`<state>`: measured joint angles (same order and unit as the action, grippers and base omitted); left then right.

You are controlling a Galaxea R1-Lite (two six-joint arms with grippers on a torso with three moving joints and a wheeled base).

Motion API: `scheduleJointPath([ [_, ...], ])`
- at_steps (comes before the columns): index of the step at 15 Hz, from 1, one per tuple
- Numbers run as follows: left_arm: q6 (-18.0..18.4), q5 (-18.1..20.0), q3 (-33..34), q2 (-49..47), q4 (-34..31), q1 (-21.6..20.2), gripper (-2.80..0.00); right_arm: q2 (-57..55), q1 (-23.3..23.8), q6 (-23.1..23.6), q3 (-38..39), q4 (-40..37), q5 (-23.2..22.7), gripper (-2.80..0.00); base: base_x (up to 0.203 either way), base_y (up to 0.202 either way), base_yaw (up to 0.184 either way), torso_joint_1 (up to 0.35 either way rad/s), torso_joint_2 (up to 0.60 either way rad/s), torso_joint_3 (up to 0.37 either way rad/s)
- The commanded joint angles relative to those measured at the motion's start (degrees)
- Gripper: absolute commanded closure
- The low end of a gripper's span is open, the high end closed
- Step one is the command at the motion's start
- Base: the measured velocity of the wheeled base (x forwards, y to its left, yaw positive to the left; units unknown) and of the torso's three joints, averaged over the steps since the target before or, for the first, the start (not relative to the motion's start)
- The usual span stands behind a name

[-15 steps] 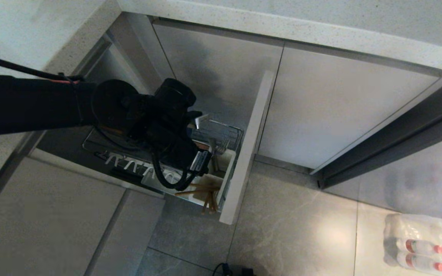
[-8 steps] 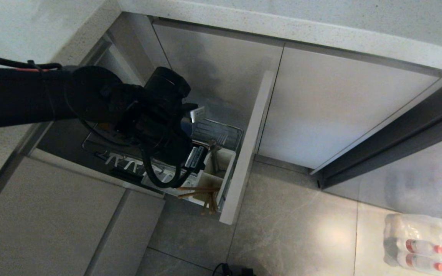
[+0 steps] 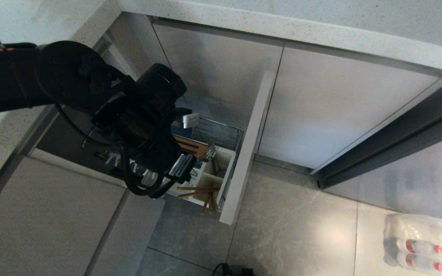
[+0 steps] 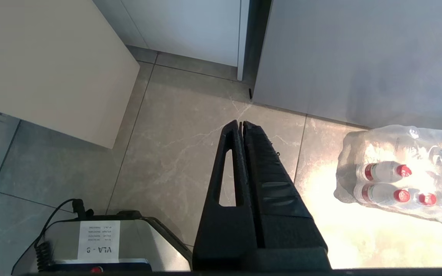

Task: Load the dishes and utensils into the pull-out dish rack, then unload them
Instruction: Pick up the fork and place it in the cupboard

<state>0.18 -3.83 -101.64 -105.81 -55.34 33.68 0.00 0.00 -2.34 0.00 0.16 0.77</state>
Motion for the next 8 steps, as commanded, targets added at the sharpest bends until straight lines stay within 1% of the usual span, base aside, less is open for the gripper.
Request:
scheduleJointPath([
  [1,0.1,0.1,-0.8,0.0,-0.8,0.2,0.0,-0.1,0.0,0.0,0.0,0.0,0.0,0.0,0.0,0.0,0.0,0.0,0.0,0.0],
  [6,-0.1,0.1,-0.6,-2.4,-2.9,2.9,0.0,-0.1,0.0,0.0,0.0,0.0,0.0,0.0,0.0,0.0,0.0,0.0,0.0,0.0],
  [8,-0.1,0.0,-0.6,-4.1,-3.3,3.2,0.0,-0.1,0.0,0.0,0.0,0.0,0.0,0.0,0.0,0.0,0.0,0.0,0.0,0.0],
])
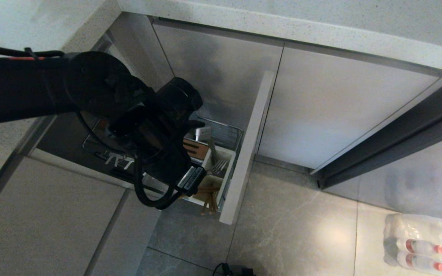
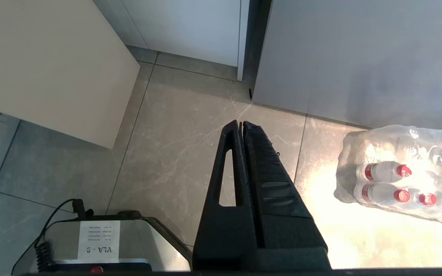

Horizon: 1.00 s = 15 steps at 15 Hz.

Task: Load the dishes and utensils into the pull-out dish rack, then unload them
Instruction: Pick up the fork and place it in the cupboard

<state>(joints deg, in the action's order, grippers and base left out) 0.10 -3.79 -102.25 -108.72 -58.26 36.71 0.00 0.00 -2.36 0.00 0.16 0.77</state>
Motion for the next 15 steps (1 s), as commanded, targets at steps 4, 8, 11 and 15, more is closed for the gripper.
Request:
scheduleJointPath([
  [4,-0.1,-2.2,-0.1,-3.9,0.1,0.2,0.0,-0.1,0.0,0.0,0.0,0.0,0.0,0.0,0.0,0.0,0.0,0.0,0.0,0.0],
  [8,-0.2,-3.0,-0.3,-5.2,1.5,0.1,0.0,-0.1,0.0,0.0,0.0,0.0,0.0,0.0,0.0,0.0,0.0,0.0,0.0,0.0],
  [11,-2.1,-3.1,-0.2,-6.0,5.3,0.0,0.0,-0.1,0.0,0.0,0.0,0.0,0.0,0.0,0.0,0.0,0.0,0.0,0.0,0.0],
  [15,-2.3,-3.9,-0.1,-6.6,6.5,-0.1,0.0,-0.1,0.0,0.0,0.0,0.0,0.0,0.0,0.0,0.0,0.0,0.0,0.0,0.0],
])
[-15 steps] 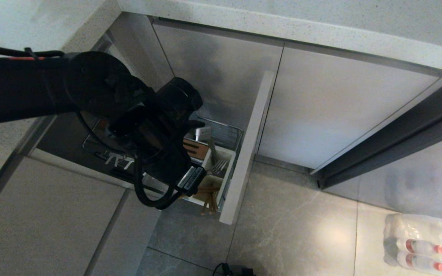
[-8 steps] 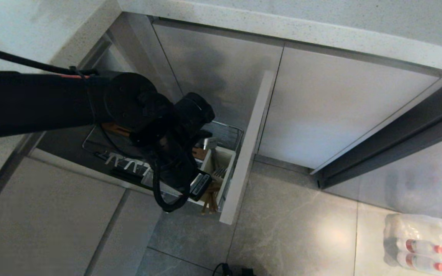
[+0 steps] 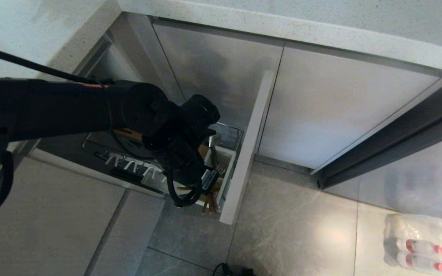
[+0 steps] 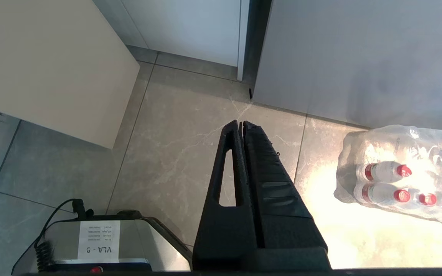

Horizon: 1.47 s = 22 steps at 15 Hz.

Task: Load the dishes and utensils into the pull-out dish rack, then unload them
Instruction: Pick up the fork and place it in the cupboard

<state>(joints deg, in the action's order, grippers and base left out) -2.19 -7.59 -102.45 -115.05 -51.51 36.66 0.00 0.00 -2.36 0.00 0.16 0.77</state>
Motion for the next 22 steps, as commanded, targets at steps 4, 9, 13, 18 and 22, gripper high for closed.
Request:
scheduleJointPath([
  [4,-0.1,-0.1,0.0,-0.3,-0.2,0.0,0.0,-0.1,0.0,0.0,0.0,0.0,0.0,0.0,0.0,0.0,0.0,0.0,0.0,0.0],
  [9,-1.4,-0.9,0.2,-1.1,3.1,-0.1,0.0,-0.1,0.0,0.0,0.0,0.0,0.0,0.0,0.0,0.0,0.0,0.0,0.0,0.0],
  [13,-2.1,-1.2,0.5,-1.5,6.0,-0.2,0.0,-0.1,0.0,0.0,0.0,0.0,0.0,0.0,0.0,0.0,0.0,0.0,0.0,0.0],
  [18,-2.1,-1.1,0.5,-2.0,6.4,-0.4,0.0,0.0,0.0,0.0,0.0,0.0,0.0,0.0,0.0,0.0,0.0,0.0,0.0,0.0],
  [22,-2.1,-1.1,0.5,-2.4,6.8,-0.4,0.0,-0.1,0.0,0.0,0.0,0.0,0.0,0.0,0.0,0.0,0.0,0.0,0.0,0.0],
])
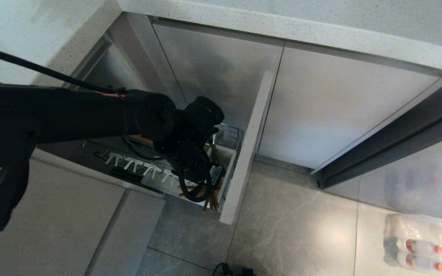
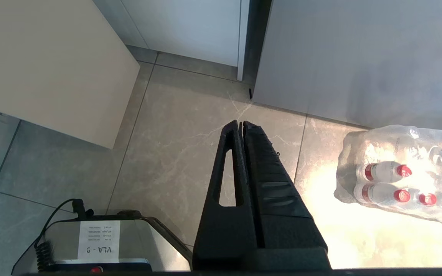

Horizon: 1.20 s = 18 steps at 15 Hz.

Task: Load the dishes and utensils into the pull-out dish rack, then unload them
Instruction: Pick up the fork and place it in the cupboard

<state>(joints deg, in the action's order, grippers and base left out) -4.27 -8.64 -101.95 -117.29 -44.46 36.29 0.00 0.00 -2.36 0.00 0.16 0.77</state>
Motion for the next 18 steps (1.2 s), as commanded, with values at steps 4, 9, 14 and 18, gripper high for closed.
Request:
scheduleJointPath([
  [4,-0.1,-0.1,0.2,0.0,-0.3,0.0,0.0,-0.1,0.0,0.0,0.0,0.0,0.0,0.0,0.0,0.0,0.0,0.0,0.0,0.0],
  [9,-0.1,-0.1,0.2,0.3,-0.3,0.0,0.0,-0.1,0.0,0.0,0.0,0.0,0.0,0.0,0.0,0.0,0.0,0.0,0.0,0.0],
  [14,-0.2,-1.0,0.2,0.6,-0.3,0.0,-2.8,-0.1,0.0,0.0,0.0,0.0,0.0,0.0,0.0,0.0,0.0,0.0,0.0,0.0],
  [18,-0.9,-1.1,0.1,0.7,-0.3,0.0,-2.8,-0.1,0.0,0.0,0.0,0.0,0.0,0.0,0.0,0.0,0.0,0.0,0.0,0.0],
])
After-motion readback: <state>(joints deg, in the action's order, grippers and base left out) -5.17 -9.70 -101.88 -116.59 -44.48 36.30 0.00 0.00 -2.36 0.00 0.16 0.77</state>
